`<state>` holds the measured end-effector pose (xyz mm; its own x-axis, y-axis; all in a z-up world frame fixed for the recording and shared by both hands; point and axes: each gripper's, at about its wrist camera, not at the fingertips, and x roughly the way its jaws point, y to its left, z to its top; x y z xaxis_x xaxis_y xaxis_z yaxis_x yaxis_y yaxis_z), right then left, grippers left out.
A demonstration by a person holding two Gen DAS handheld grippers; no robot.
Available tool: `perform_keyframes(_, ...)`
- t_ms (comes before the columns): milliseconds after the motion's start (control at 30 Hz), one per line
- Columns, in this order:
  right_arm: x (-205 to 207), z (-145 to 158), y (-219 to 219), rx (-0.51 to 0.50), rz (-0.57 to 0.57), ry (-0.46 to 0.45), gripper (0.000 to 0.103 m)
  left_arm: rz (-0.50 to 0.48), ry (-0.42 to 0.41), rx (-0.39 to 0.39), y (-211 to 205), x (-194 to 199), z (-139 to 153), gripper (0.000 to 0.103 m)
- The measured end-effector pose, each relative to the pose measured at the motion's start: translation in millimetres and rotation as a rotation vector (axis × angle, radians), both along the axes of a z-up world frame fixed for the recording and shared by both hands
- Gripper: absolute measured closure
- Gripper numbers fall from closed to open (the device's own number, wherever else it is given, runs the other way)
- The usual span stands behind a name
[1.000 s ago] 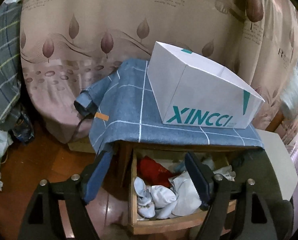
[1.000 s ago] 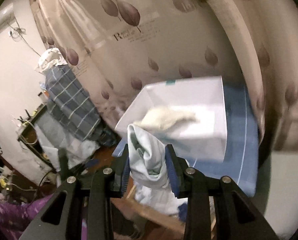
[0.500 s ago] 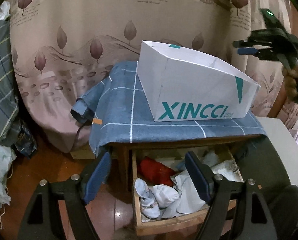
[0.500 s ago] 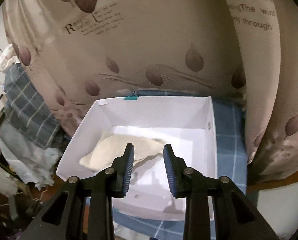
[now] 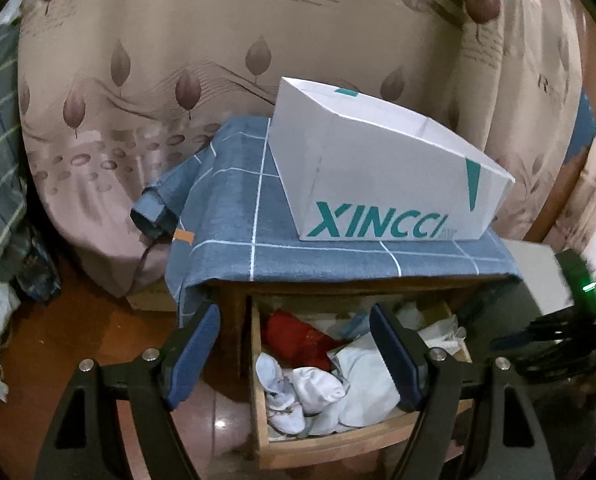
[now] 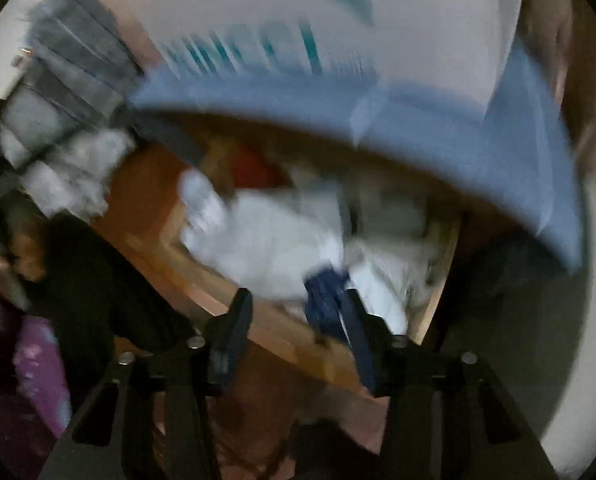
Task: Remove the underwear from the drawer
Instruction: 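Reach the right gripper into the drawer and grasp the white underwear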
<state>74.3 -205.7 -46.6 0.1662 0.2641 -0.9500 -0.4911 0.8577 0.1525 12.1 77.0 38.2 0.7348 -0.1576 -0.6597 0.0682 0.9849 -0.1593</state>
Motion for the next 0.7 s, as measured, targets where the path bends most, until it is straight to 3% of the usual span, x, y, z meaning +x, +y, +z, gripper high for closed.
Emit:
perform_keyframes(133, 13, -46, 0, -0.064, -0.031, 0.070, 0.072, -0.010, -0.003, 0.040, -4, -1, -1, 0.023)
perform_keyframes(200, 15, -60, -2, -0.049, -0.037, 0.109, 0.071, -0.015, 0.004, 0.034, -4, 0, -3, 0.023)
perform_keyframes(233, 18, -65, -3, -0.058, -0.044, 0.114, 0.069, -0.014, 0.010, 0.030, -3, 1, -4, 0.023)
perform_keyframes(300, 19, -72, -2, -0.094, -0.033, 0.109, 0.040, -0.015, 0.020, 0.020, -2, 3, -5, 0.023)
perform_keyframes(333, 20, -78, -1, -0.095, -0.023, 0.130, 0.035, -0.015, 0.026, 0.011, -1, 4, -5, 0.023)
perform_keyframes(533, 32, -116, -4, -0.155, -0.009, 0.226, 0.033, -0.024, 0.033, 0.025, -6, 5, -7, 0.023)
perform_keyframes(567, 36, -121, -8, -0.138, -0.027, 0.253, 0.043, -0.025, 0.034, 0.030, -7, 5, -7, 0.023)
perform_keyframes(600, 38, -125, -12, -0.161, -0.040, 0.262, 0.072, -0.024, 0.035, 0.038, -8, 5, -8, 0.023)
perform_keyframes(700, 34, -111, -20, -0.087, -0.030, 0.273, 0.084, -0.033, 0.045, 0.050, -10, 6, -10, 0.023)
